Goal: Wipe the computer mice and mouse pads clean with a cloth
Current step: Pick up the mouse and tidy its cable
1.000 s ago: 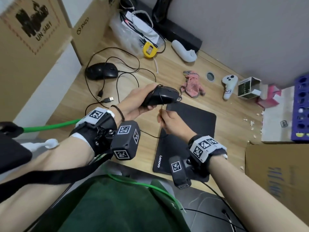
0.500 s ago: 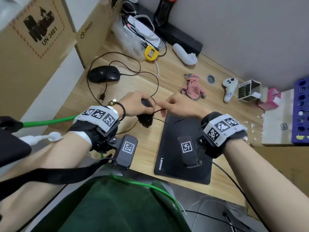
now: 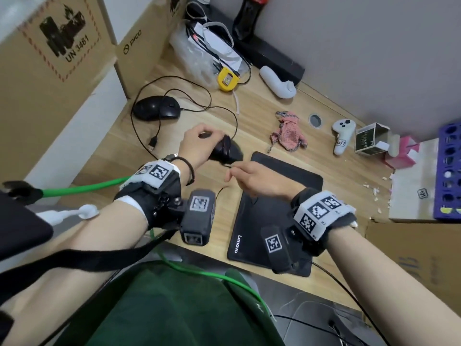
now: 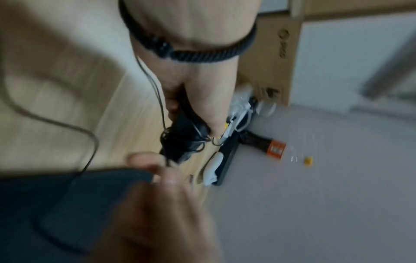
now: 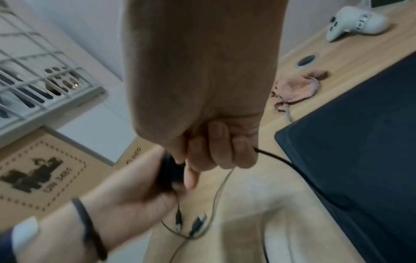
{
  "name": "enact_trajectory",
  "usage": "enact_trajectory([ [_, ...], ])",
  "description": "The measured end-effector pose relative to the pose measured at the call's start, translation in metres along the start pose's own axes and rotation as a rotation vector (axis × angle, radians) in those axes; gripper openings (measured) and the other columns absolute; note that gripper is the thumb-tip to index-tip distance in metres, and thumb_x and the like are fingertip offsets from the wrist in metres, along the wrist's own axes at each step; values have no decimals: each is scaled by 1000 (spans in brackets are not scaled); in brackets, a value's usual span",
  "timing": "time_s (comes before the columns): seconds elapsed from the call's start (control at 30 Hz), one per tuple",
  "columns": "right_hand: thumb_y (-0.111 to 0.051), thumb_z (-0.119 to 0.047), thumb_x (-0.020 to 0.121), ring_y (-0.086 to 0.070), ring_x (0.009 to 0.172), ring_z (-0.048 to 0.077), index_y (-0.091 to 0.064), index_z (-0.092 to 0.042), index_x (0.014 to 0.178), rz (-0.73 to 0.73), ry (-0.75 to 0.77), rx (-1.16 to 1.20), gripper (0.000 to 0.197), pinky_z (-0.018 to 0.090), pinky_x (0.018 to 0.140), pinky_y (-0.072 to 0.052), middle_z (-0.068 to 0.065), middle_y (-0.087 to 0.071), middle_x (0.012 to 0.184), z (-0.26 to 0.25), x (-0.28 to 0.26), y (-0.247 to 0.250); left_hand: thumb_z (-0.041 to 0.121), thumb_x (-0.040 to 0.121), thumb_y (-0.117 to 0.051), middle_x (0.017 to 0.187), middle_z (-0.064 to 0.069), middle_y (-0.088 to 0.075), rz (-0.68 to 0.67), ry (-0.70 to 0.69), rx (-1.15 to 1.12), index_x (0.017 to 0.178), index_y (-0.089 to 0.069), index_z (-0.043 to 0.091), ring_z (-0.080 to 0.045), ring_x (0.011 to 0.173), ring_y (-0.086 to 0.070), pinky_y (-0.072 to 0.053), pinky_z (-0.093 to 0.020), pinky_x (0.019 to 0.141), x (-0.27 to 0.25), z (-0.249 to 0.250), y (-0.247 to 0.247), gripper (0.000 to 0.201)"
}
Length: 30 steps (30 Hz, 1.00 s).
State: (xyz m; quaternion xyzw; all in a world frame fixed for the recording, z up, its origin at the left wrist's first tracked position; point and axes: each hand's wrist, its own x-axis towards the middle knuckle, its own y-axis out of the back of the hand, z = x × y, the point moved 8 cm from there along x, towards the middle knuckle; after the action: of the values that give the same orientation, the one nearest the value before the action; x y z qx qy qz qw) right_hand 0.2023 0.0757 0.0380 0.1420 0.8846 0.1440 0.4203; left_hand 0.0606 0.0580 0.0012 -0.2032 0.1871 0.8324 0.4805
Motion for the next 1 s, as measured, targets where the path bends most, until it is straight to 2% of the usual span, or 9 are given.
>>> enact_trajectory([
  [0.13,-43,-31,102,-29,39,6,-69,-17,76,172,117,-198,39,18,44,-25,-10,-36,41,-25,-9,45,36,83,-66,80,8,-64,-212,-154,420,86,-69,22,-6,75,-57,-41,-19,61,-15,1,-22,14],
  [0.27,-43,-29,102,-30,48,6,-53,-17,58,332,108,-176,46,23,50,-26,0,-38,55,-15,-7,65,26,93,-53,73,-4,-54,-614,-37,157,88,-67,10,-13,60,-47,-34,-20,47,-40,10,-52,23],
  [0.37,-39,-20,103,-54,70,25,-65,12,94,385,13,11,42,32,65,-40,31,-61,85,6,-12,56,29,96,-46,65,-1,-56,-715,143,-288,72,-72,21,-8,47,-47,-27,-18,37,-53,23,-56,37],
  [0.43,-34,-16,104,-52,61,26,-63,11,92,353,-22,129,41,36,59,-38,35,-60,77,18,-13,41,29,96,-44,61,0,-55,-615,224,-567,70,-71,18,-6,39,-45,-23,-12,28,-44,30,-53,38],
  [0.53,-32,-34,104,-35,40,3,-54,-15,69,231,-33,143,45,22,50,-32,-4,-39,51,23,-8,17,28,95,-49,71,-9,-56,-257,261,-719,89,-61,11,-12,41,-45,-26,-14,27,-16,18,-37,22],
  [0.67,-39,-34,102,-41,41,-1,-66,-20,80,148,59,-191,37,15,50,-31,-9,-42,44,1,-8,15,38,85,-64,82,0,-61,34,96,-84,84,-61,20,-17,70,-59,-50,-23,51,-4,-3,-7,19],
  [0.8,-39,-30,102,-42,42,3,-70,-15,75,274,136,-245,44,19,50,-30,-16,-50,41,-19,-3,51,37,79,-68,72,9,-60,-231,-150,401,79,-67,26,-10,70,-54,-41,-20,59,-14,9,-33,11],
  [0.9,-40,-31,101,-46,55,18,-61,-21,62,364,139,-202,45,34,62,-40,8,-60,61,-7,6,68,28,85,-65,63,6,-52,-512,-98,310,77,-65,22,-11,57,-46,-36,-15,44,-29,13,-55,10],
  [1.0,-40,-32,102,-39,46,8,-53,-21,61,366,32,-41,45,27,51,-34,-1,-48,54,18,4,67,26,88,-58,61,2,-51,-712,82,19,77,-63,19,-8,47,-46,-33,-14,40,-46,15,-59,14],
])
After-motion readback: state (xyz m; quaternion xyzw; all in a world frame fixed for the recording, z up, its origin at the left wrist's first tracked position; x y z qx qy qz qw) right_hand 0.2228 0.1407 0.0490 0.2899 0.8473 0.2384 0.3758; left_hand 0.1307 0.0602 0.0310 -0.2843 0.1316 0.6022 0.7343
